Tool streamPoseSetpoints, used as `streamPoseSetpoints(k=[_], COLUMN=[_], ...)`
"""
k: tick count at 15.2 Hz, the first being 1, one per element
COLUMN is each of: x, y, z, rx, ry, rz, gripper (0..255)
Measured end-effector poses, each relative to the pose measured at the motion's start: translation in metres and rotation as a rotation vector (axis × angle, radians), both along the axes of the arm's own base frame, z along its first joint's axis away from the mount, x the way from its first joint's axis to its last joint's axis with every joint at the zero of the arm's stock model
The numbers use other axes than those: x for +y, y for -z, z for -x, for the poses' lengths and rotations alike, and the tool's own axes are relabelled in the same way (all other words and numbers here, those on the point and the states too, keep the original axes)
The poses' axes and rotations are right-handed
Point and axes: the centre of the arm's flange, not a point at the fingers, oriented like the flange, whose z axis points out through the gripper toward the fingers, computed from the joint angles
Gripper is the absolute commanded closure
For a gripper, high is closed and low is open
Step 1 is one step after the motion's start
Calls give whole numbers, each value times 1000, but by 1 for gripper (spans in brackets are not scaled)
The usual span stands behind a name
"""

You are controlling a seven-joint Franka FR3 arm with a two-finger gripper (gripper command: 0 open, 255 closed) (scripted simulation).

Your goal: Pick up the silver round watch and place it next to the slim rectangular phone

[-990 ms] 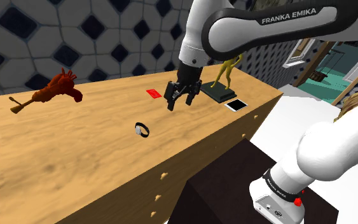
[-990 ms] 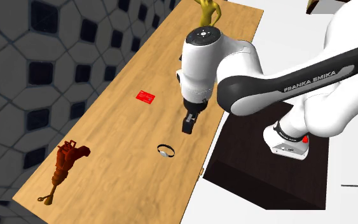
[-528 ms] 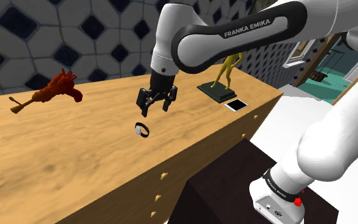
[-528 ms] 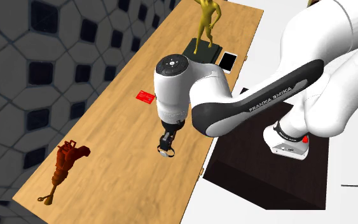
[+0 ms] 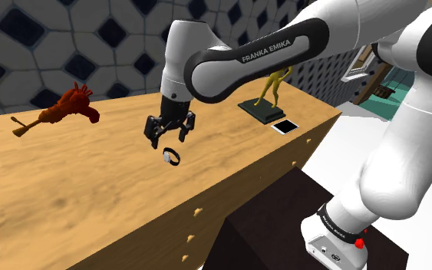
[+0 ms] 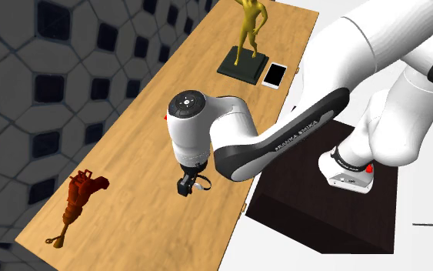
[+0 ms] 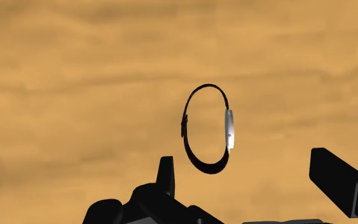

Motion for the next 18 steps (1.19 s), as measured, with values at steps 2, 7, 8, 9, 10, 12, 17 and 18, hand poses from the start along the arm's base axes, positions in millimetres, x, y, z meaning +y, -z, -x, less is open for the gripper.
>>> streamPoseSetpoints(k=[2,7,8,9,10,12,17,18], x=[2,3,3,3,3,3,3,3], y=[9,24,24,24,24,24,24,24], z=[2,1,1,1,1,1,1,1], rx=[0,0,0,0,0,0,-1,-1], ry=[0,0,0,0,0,0,0,1], rz=[0,0,0,0,0,0,0,0], gripper=[0,0,0,0,0,255,255,255])
